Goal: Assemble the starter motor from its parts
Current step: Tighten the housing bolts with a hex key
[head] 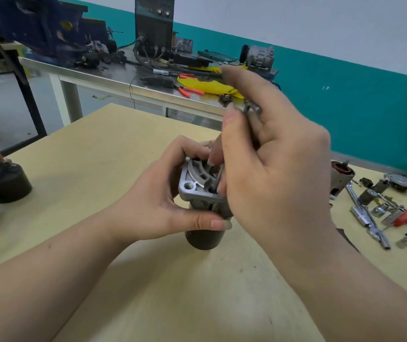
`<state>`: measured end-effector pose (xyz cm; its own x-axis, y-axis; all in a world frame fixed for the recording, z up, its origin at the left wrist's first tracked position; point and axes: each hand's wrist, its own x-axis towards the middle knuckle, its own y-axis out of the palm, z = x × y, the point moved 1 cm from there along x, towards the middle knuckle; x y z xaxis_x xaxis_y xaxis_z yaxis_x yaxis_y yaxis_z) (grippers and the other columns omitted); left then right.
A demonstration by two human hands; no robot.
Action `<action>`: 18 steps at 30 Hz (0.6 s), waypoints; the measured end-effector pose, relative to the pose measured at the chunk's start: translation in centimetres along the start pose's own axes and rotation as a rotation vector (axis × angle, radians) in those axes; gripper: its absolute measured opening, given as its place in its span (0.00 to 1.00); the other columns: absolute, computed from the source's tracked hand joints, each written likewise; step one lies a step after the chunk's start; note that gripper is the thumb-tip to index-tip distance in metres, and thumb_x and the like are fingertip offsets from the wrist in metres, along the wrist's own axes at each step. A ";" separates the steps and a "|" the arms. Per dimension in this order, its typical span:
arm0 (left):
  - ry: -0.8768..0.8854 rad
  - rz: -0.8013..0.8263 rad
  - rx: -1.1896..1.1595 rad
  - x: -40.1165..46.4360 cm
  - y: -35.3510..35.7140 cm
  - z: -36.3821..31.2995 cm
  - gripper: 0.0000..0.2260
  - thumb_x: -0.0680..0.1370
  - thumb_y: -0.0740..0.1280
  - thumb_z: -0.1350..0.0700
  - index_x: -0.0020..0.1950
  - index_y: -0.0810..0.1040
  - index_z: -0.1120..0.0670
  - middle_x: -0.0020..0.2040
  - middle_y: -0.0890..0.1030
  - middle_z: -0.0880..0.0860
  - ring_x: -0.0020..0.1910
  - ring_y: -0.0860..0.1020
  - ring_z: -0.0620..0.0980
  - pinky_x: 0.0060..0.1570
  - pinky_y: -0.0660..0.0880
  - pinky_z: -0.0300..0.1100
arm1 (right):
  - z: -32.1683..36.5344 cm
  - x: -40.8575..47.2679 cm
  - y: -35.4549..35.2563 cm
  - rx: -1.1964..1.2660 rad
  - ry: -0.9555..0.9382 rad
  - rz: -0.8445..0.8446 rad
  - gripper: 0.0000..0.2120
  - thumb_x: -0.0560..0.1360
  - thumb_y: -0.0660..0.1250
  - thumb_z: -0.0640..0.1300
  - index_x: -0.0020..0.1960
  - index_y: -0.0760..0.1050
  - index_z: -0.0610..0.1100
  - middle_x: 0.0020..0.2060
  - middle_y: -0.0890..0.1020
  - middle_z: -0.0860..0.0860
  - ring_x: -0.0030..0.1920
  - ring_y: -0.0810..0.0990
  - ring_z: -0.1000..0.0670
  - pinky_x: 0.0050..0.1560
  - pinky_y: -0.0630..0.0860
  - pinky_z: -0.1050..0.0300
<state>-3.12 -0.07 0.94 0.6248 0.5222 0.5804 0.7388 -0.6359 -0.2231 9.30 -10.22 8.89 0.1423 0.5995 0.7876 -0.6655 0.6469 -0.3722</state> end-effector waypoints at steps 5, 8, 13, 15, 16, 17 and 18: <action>0.007 -0.005 -0.025 -0.1 -0.2 0.5 0.34 0.67 0.84 0.55 0.67 0.70 0.53 0.58 0.81 0.54 0.56 0.83 0.59 0.54 0.82 0.54 | 0.1 1.2 -1.3 0.220 -0.029 0.296 0.14 0.85 0.62 0.39 0.68 0.77 0.46 0.35 0.79 0.58 0.31 0.80 0.52 0.34 0.75 0.62; 0.004 0.006 -0.039 0.0 -0.1 0.9 0.33 0.67 0.84 0.56 0.67 0.71 0.50 0.57 0.83 0.53 0.56 0.84 0.58 0.54 0.82 0.48 | -0.1 2.4 -2.8 0.418 0.077 0.562 0.15 0.85 0.59 0.49 0.68 0.76 0.47 0.38 0.79 0.40 0.31 0.80 0.42 0.30 0.73 0.58; 0.004 -0.019 -0.028 0.0 0.0 0.2 0.32 0.67 0.84 0.58 0.60 0.74 0.34 0.57 0.83 0.43 0.55 0.84 0.49 0.55 0.80 0.41 | 0.0 3.9 -3.0 0.449 0.169 0.644 0.16 0.85 0.57 0.49 0.45 0.73 0.40 0.36 0.80 0.37 0.27 0.79 0.37 0.21 0.68 0.49; 0.013 -0.012 -0.027 0.1 0.1 0.0 0.35 0.66 0.85 0.62 0.60 0.73 0.33 0.58 0.83 0.41 0.55 0.84 0.46 0.55 0.79 0.39 | 0.4 3.9 -2.7 0.369 0.153 0.589 0.17 0.85 0.59 0.48 0.41 0.71 0.42 0.33 0.81 0.39 0.24 0.80 0.39 0.21 0.69 0.55; 0.018 -0.007 -0.024 0.1 0.1 0.0 0.36 0.66 0.85 0.64 0.61 0.73 0.34 0.59 0.82 0.39 0.55 0.84 0.44 0.55 0.79 0.37 | 0.5 3.9 -2.6 0.326 0.154 0.534 0.18 0.86 0.60 0.48 0.39 0.72 0.42 0.31 0.81 0.40 0.23 0.80 0.40 0.21 0.69 0.58; 0.021 -0.002 -0.021 0.0 0.1 0.0 0.36 0.66 0.84 0.66 0.61 0.72 0.36 0.59 0.82 0.38 0.55 0.84 0.43 0.55 0.78 0.36 | 0.7 3.8 -2.4 0.269 0.150 0.465 0.20 0.86 0.61 0.49 0.39 0.73 0.40 0.30 0.81 0.41 0.23 0.80 0.42 0.21 0.69 0.58; 0.022 0.002 -0.019 0.0 0.2 -0.1 0.35 0.66 0.83 0.66 0.62 0.71 0.40 0.59 0.82 0.36 0.55 0.83 0.41 0.55 0.78 0.34 | 0.9 3.5 -2.1 0.177 0.135 0.390 0.21 0.86 0.61 0.50 0.39 0.74 0.39 0.28 0.81 0.42 0.23 0.80 0.44 0.22 0.71 0.57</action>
<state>-3.03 -0.22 0.92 0.6205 0.5084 0.5971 0.7325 -0.6476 -0.2098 10.50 -9.89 12.87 -0.0577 0.8464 0.5294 -0.8017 0.2767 -0.5298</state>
